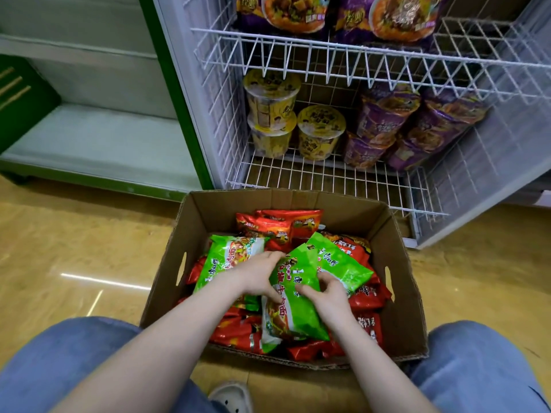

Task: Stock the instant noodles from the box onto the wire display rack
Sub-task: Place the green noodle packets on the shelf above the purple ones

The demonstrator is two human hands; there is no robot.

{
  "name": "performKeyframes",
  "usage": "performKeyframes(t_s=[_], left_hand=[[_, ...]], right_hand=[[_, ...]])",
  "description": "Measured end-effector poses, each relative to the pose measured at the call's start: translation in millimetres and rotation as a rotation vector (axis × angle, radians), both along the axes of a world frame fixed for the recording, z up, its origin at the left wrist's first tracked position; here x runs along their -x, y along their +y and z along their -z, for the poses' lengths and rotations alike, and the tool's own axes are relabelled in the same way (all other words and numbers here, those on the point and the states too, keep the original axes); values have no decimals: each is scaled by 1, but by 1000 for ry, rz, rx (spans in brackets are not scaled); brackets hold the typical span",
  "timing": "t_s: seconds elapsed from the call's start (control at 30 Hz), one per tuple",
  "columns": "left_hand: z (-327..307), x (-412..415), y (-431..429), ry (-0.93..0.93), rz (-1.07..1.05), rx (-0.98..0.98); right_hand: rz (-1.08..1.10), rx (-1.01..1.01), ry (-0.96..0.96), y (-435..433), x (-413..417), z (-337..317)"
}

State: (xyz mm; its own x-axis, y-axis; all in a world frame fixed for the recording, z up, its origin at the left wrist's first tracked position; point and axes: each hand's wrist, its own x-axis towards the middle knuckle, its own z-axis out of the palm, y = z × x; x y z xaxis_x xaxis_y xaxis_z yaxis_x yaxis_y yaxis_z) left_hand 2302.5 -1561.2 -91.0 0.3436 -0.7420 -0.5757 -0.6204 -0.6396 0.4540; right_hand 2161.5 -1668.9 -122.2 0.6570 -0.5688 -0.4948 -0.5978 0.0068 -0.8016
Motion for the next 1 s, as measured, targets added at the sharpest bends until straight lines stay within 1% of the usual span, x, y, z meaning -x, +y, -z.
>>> performKeyframes(t_s=[0.07,0.13,0.2,0.37,0.43,0.5,0.53,0.57,0.6,0.67,0.7,0.77,0.87,1.0], left_hand=[[-7,-1,-3,16,-27,43],[-14,-5,-5,-12,-67,66],[-22,-11,-6,-33,-108,80],[-36,-16,-11,6,-226,285],[-37,-17,-12,-17,-279,309],[-38,-21,-12,-88,-333,308],[-39,-23,-12,-129,-364,312],[-41,-26,-11,-168,-395,313],[-43,-29,-10,-203,-425,310],[-47,-33,-8,-278,-462,284],[-48,-34,-7,-311,-469,271],[-50,-35,-6,-338,-471,259],[-54,-34,-7,-338,-439,242],[-57,-33,-6,-335,-446,236]], right_hand=[[-81,53,-8,-3,-4,-18],[-198,92,-50,-9,-7,-34],[-260,89,-98,-16,-9,-49],[-238,69,-220,-28,-16,-67],[-229,60,-264,-31,-18,-65],[-186,129,-283,-31,-18,-56],[-151,181,-261,-32,-16,-49],[-113,242,-195,-33,-14,-39],[-82,312,-109,-33,-10,-28],[-70,452,144,-32,0,-5],[-74,471,264,-30,5,4],[-77,426,409,-23,8,17],[-129,397,475,-10,3,25],[-151,308,495,0,-8,28]])
